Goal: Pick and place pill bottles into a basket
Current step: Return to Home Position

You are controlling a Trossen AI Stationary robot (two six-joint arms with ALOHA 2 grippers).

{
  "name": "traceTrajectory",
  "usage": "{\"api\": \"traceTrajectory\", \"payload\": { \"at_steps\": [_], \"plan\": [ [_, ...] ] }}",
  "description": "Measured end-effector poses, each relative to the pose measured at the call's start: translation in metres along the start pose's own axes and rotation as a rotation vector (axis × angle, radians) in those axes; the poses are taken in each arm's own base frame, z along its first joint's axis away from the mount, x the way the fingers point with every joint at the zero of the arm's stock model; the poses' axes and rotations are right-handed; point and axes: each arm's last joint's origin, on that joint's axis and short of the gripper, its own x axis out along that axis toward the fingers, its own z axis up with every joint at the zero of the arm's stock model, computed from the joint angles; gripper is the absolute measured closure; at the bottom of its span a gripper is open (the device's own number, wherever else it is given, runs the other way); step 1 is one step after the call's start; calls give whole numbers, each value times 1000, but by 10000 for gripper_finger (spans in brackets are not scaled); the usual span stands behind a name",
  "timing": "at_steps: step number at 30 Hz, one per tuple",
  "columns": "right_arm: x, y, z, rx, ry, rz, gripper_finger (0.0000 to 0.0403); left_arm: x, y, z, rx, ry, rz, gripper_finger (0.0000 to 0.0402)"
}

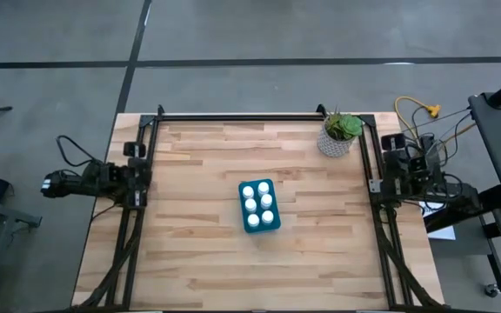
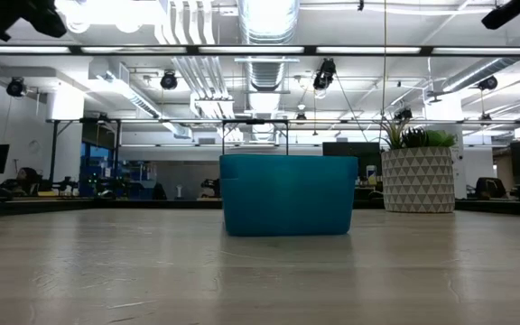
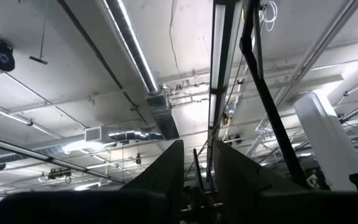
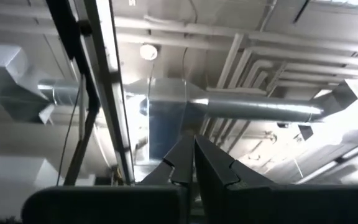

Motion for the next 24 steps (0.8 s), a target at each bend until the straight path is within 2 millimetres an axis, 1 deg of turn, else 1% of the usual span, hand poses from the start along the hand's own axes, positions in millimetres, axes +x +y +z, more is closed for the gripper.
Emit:
{"api": "traceTrajectory", "payload": {
  "at_steps": [6, 8, 14, 21, 24],
  "plan": [
    [-1, -1, -11, -24, 108, -21, 394, 1, -1, -2, 1, 16, -3, 332],
    [-1, -1, -16, -45, 165, -20, 394, 0, -1, -5, 4, 49, -12, 332],
    [-5, -2, -30, -96, 314, -18, 394, -3, -5, -23, 42, 239, -45, 332],
    [-18, -3, -56, -159, 616, -2, 394, -10, -10, -42, 56, 449, -83, 332],
    [-24, -5, -63, -215, 721, -53, 394, -14, -10, -50, 77, 555, -63, 332]
  ]
}}
